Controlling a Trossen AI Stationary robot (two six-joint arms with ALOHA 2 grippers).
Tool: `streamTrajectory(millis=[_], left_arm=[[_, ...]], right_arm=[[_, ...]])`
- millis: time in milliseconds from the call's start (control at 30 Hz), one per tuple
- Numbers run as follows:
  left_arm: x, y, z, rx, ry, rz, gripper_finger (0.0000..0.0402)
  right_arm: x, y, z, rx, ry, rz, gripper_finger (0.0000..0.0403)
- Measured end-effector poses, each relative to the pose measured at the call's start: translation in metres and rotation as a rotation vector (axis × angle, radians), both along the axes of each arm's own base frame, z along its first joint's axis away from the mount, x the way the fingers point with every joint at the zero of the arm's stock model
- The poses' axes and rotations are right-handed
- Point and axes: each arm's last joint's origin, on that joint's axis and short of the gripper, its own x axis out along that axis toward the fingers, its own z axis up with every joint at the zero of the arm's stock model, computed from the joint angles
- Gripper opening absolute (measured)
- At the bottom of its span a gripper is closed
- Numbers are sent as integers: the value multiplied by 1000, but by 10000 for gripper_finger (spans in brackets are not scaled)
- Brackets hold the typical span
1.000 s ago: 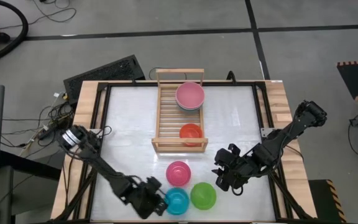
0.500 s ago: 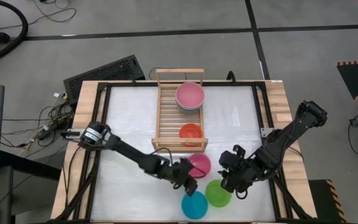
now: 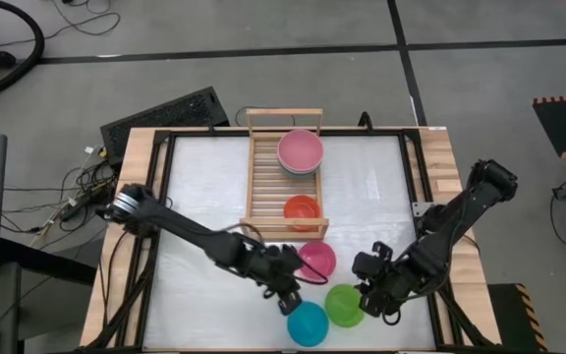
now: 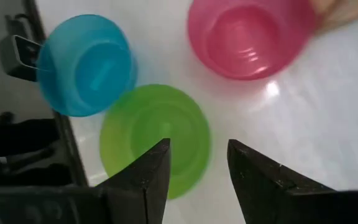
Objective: Place and stack bowls onto a shelf
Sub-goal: Stack the green bowl on the orange bowl on the shelf
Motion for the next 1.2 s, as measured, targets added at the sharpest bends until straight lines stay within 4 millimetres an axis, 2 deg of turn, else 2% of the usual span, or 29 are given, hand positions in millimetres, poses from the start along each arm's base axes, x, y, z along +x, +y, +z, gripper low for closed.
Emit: streamTrajectory(millis=[167,300,433,567,700,833,1000,1200], left_arm=[[-42,4,66,97,-70,-24,0],[-84,10,115,147,-184,8,1],[-127,17,148,207,-283,82,14],[-165,21,172,239,-375,138,44],[-193,21,186,264,-440,138,82],[-210,23,194,279,-476,136,119],[-217,25,192,283,-450,144,144],[-219,26,187,296,-406,132,147]], right_arm=[[-1,-7,-26,24,40,-63,216],[2,-18,-33,15,98,-72,254],[9,-25,-40,67,114,-63,282],[10,-30,-53,120,131,-85,287],[11,-33,-60,140,133,-112,287],[15,-31,-67,144,132,-120,286],[23,-26,-90,147,214,-124,286],[28,-23,-110,150,311,-163,272]])
